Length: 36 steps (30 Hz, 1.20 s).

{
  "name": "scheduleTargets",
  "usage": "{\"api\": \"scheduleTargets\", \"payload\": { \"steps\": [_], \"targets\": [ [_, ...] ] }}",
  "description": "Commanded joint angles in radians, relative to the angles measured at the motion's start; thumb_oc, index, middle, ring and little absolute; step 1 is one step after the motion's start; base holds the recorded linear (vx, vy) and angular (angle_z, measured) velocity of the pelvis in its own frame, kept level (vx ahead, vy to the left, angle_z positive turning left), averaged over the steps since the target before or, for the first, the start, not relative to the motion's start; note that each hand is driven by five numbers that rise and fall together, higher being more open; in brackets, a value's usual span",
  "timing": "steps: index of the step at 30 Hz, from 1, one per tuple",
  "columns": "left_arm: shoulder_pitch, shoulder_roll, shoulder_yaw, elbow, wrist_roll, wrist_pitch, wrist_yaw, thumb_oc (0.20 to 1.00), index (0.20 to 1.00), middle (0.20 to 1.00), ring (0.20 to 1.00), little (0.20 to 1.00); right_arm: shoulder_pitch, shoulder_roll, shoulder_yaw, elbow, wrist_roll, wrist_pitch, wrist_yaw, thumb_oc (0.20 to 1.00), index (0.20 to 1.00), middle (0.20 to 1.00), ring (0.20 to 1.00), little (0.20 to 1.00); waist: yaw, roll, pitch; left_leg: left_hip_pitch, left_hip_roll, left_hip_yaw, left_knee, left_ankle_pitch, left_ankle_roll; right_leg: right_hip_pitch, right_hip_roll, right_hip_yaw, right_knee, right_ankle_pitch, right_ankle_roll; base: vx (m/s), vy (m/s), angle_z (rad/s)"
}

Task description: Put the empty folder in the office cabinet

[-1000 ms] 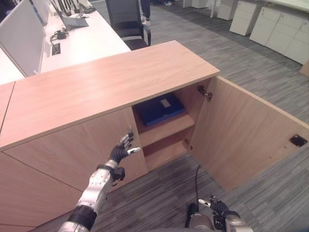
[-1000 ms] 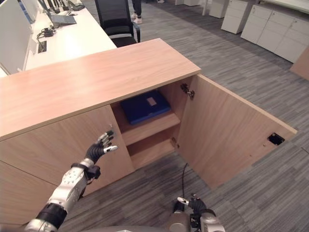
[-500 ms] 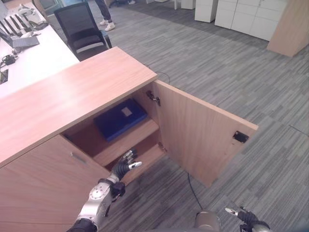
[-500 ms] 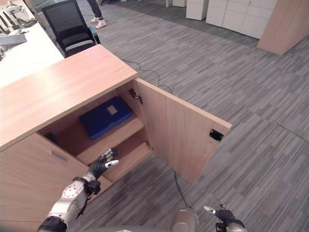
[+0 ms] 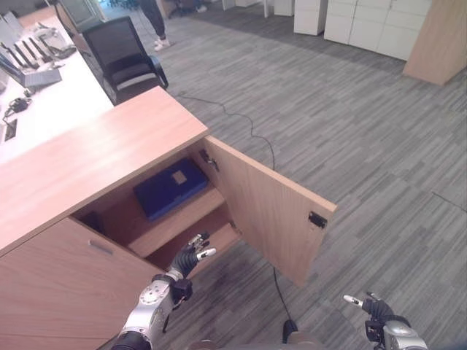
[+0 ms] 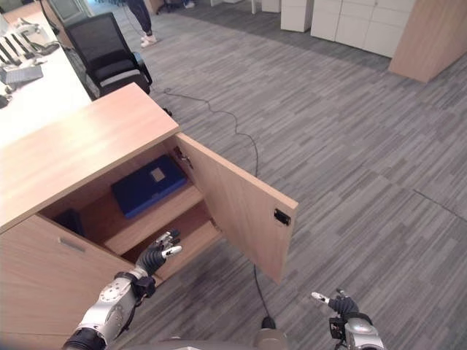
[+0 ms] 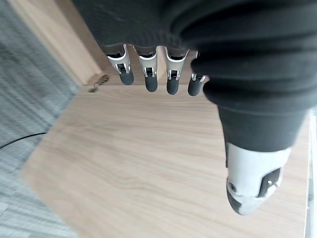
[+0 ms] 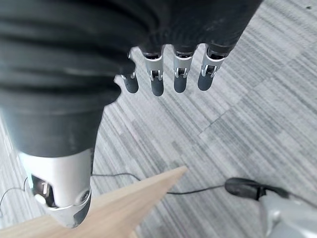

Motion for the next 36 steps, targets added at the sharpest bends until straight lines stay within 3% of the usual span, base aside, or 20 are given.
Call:
{"api": "scheduleTargets", "payload": {
  "steps": [1, 10, 19, 27, 33, 36],
  "targets": [
    [-0.002, 0.036, 0.030, -0.069, -0.008, -0.055, -0.004, 1.000, 1.000, 1.000, 1.000, 1.000, -0.025, 0.013, 0.022, 0.008, 0.040, -0.021, 0.009, 1.000, 1.000, 1.000, 1.000, 1.000, 0.005, 0.005, 0.002, -0.037, 0.028, 0.000, 0.075, -0.055, 0.026, 0.058, -0.080, -0.002, -0.045, -0.055, 0.158, 0.10, -0.021, -0.25],
    [0.040, 0.038, 0.056, -0.071, -0.002, -0.053, 0.001, 1.000, 1.000, 1.000, 1.000, 1.000, -0.042, 0.013, -0.003, -0.001, 0.070, -0.035, 0.001, 1.000, 1.000, 1.000, 1.000, 1.000, 0.011, 0.014, -0.019, 0.081, 0.018, -0.025, -0.073, -0.053, 0.020, 0.102, -0.068, -0.034, -0.047, -0.063, 0.158, 0.07, 0.012, 0.00],
    [0.062, 0.067, 0.049, -0.073, 0.004, -0.046, -0.011, 1.000, 1.000, 1.000, 1.000, 1.000, -0.184, -0.089, -0.038, -0.016, 0.121, -0.048, -0.020, 1.000, 1.000, 1.000, 1.000, 1.000, 0.044, 0.009, -0.041, 0.123, 0.013, -0.036, -0.130, -0.063, 0.027, 0.117, -0.071, -0.051, -0.046, -0.064, 0.170, 0.02, 0.019, 0.08],
    [0.051, 0.111, 0.006, -0.090, -0.010, -0.042, -0.030, 1.000, 1.000, 1.000, 1.000, 1.000, -0.395, -0.254, -0.077, 0.069, 0.224, -0.073, -0.051, 1.000, 1.000, 1.000, 1.000, 1.000, 0.080, -0.009, -0.058, 0.137, 0.010, -0.057, -0.153, -0.070, 0.030, 0.130, -0.073, -0.064, -0.046, -0.067, 0.176, 0.01, 0.015, 0.07],
    [0.057, 0.122, 0.002, -0.079, -0.006, -0.039, -0.033, 1.000, 1.000, 1.000, 1.000, 1.000, -0.456, -0.279, -0.041, 0.065, 0.231, -0.075, -0.041, 1.000, 1.000, 1.000, 1.000, 1.000, 0.089, -0.017, -0.062, 0.138, 0.009, -0.061, -0.158, -0.074, 0.031, 0.128, -0.074, -0.066, -0.046, -0.064, 0.179, -0.01, 0.009, 0.02],
    [0.086, 0.128, 0.011, -0.077, 0.002, -0.035, -0.036, 1.000, 1.000, 1.000, 1.000, 1.000, -0.469, -0.236, 0.008, 0.050, 0.203, -0.069, -0.021, 1.000, 1.000, 1.000, 1.000, 1.000, 0.096, -0.016, -0.065, 0.142, 0.009, -0.058, -0.159, -0.076, 0.034, 0.126, -0.076, -0.067, -0.045, -0.059, 0.180, -0.01, 0.002, -0.01]
  ]
}}
